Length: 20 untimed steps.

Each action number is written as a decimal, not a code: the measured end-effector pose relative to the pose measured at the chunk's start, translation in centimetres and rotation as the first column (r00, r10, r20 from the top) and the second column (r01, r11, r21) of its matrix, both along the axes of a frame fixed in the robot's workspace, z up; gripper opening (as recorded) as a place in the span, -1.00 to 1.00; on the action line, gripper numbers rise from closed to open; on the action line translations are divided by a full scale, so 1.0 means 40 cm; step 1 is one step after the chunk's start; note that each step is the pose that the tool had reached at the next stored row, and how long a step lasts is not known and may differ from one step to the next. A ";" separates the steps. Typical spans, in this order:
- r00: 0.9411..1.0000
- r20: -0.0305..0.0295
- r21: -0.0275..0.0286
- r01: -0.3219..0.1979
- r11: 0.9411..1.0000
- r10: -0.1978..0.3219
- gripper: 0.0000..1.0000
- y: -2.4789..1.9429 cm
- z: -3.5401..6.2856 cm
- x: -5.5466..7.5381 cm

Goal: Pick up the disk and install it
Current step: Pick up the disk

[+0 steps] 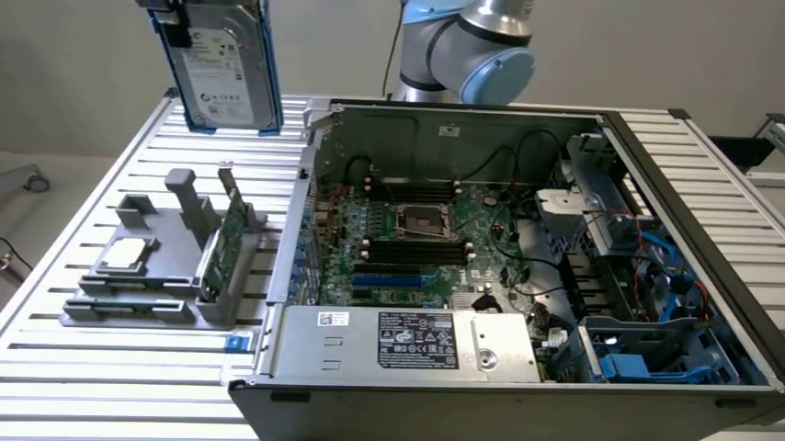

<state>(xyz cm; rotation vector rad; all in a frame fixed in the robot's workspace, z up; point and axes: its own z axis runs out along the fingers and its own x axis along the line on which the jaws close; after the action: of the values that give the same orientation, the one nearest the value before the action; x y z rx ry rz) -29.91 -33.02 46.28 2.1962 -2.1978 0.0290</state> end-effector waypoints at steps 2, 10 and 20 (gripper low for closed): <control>1.000 0.000 0.000 0.000 1.000 0.000 -0.36 -0.010 0.000 0.022; 1.000 0.000 0.000 0.000 1.000 0.000 -0.36 -0.040 0.000 0.113; 1.000 0.000 0.007 0.000 1.000 0.000 -0.36 -0.059 0.001 0.228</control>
<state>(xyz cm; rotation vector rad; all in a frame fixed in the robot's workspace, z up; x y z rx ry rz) -20.80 -35.38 46.31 2.1996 -2.2010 0.0218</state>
